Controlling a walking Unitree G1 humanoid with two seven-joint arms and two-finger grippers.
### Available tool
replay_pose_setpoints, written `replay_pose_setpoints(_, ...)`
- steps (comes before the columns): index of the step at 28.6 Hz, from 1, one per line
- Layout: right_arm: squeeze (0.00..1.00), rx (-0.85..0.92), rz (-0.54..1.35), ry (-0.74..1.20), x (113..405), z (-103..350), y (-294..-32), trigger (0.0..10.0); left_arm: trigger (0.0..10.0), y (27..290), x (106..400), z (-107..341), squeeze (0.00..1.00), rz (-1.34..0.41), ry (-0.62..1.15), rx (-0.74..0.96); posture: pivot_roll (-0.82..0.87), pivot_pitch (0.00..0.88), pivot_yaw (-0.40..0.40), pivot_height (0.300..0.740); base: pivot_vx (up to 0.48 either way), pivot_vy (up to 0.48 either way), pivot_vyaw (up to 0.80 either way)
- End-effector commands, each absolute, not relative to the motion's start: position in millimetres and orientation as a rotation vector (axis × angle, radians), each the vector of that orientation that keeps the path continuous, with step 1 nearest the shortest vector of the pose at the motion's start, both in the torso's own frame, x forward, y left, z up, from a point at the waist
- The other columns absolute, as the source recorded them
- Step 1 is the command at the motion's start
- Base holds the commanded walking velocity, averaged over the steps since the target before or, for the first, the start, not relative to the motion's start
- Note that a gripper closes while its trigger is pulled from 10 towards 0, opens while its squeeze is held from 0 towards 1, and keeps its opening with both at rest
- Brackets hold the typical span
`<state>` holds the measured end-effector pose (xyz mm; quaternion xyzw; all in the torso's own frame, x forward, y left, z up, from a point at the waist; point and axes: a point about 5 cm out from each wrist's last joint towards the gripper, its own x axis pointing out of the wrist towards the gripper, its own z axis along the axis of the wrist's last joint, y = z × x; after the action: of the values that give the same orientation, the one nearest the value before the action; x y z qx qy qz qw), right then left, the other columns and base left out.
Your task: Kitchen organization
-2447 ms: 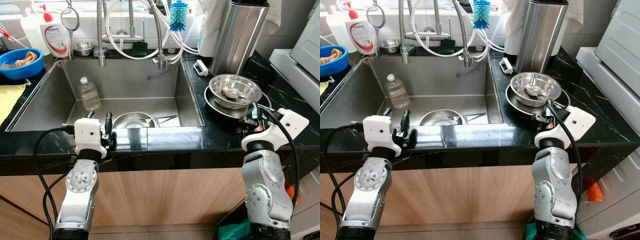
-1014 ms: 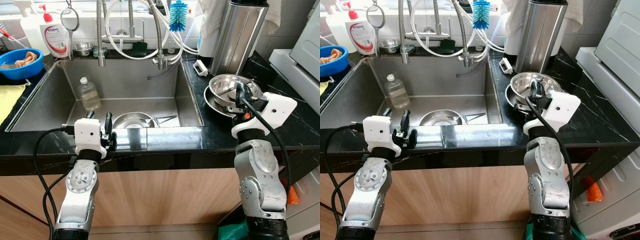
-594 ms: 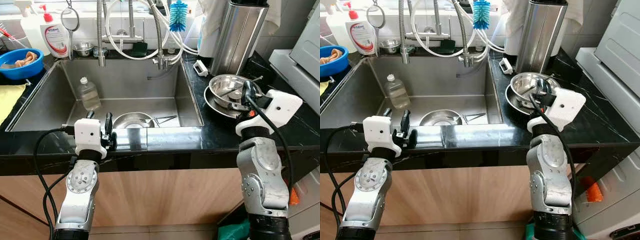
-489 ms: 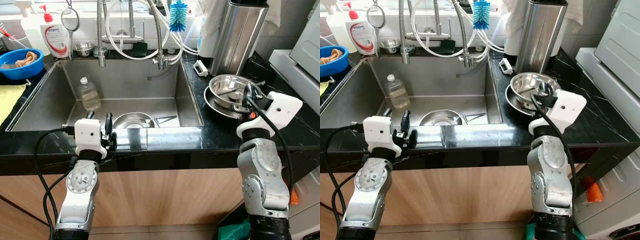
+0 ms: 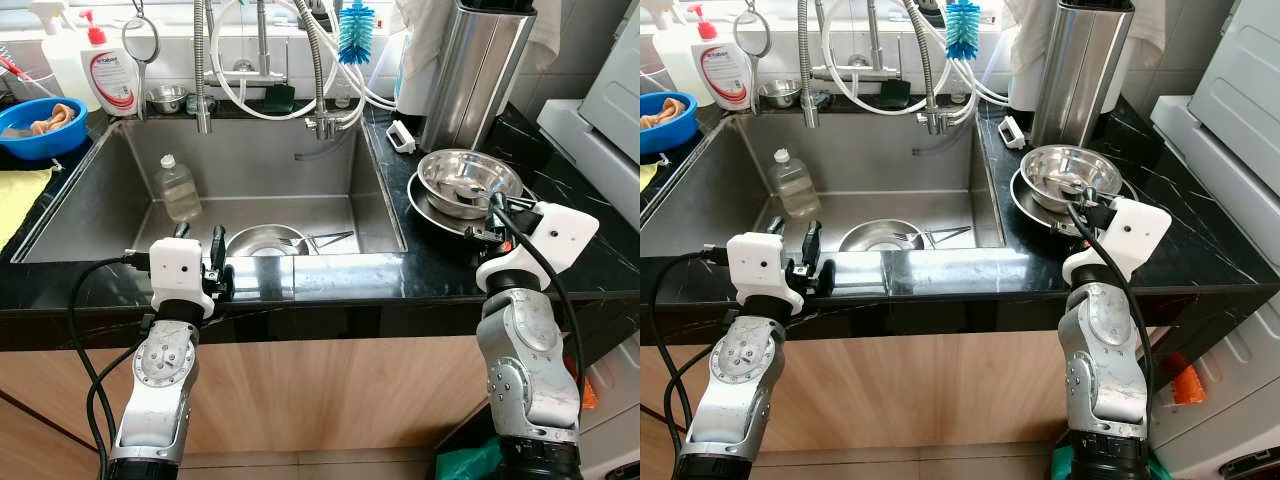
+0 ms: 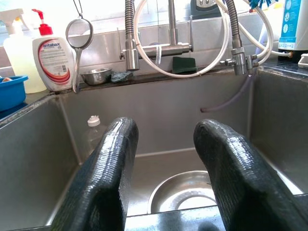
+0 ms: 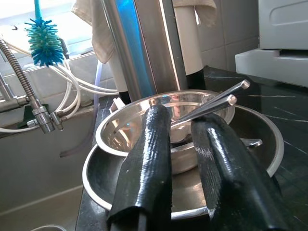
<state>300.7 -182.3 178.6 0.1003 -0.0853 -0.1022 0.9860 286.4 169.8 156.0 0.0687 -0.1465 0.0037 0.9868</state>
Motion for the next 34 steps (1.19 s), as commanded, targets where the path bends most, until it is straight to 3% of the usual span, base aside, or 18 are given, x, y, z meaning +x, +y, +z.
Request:
replay_pose_setpoints(1,1.00,0.202,-0.214,-0.150,300.5,174.9,-182.8,10.0,10.0,170.2,284.8,146.6,0.00,0.008,-0.255,0.138,-0.06,0.003,-0.024,0.706,0.000,0.000,0.00)
replay_pose_setpoints(2,1.00,0.199,-0.219,-0.148,300.6,174.6,-183.2,10.0,10.0,170.2,284.9,146.6,0.00,0.009,-0.255,0.137,-0.06,0.002,-0.024,0.706,0.000,0.000,0.00)
replay_pose_setpoints(3,0.00,0.193,-0.220,-0.145,300.7,174.2,-183.6,10.0,10.0,170.1,284.8,146.4,0.00,0.008,-0.254,0.137,-0.06,0.002,-0.025,0.706,0.000,0.000,0.00)
replay_pose_setpoints(9,0.00,0.192,-0.220,-0.142,301.0,174.1,-183.7,10.0,10.0,170.1,284.7,146.2,0.00,0.008,-0.253,0.137,-0.06,0.005,-0.025,0.706,0.000,0.000,0.00)
replay_pose_setpoints(10,0.90,0.180,-0.216,-0.143,301.1,174.3,-183.7,10.0,10.0,170.2,284.7,146.2,0.00,0.009,-0.253,0.138,-0.06,0.005,-0.025,0.706,0.000,0.000,0.00)
replay_pose_setpoints(11,1.00,0.166,-0.210,-0.144,301.4,174.8,-183.5,10.0,10.0,170.3,284.6,146.1,0.00,0.010,-0.253,0.138,-0.06,0.005,-0.025,0.706,0.000,0.000,0.00)
replay_pose_setpoints(14,1.00,0.131,-0.206,-0.137,302.1,174.7,-182.9,10.0,10.0,170.5,284.5,146.0,0.00,0.010,-0.253,0.138,-0.06,0.005,-0.025,0.706,0.000,0.000,0.00)
replay_pose_setpoints(15,0.00,0.104,-0.205,-0.133,302.4,174.6,-182.8,10.0,10.0,170.3,284.5,146.0,0.00,0.010,-0.252,0.138,-0.06,0.005,-0.025,0.706,0.000,0.000,0.00)
replay_pose_setpoints(23,0.00,-0.045,-0.130,-0.134,304.1,176.7,-177.2,10.0,10.0,170.2,284.4,145.8,0.00,0.009,-0.251,0.137,-0.06,0.005,-0.025,0.706,0.000,0.000,0.00)
replay_pose_setpoints(34,0.00,-0.033,-0.166,-0.131,303.7,176.4,-180.9,10.0,10.0,171.1,284.5,145.9,0.00,0.010,-0.252,0.140,-0.06,0.006,-0.023,0.706,0.000,0.000,0.00)
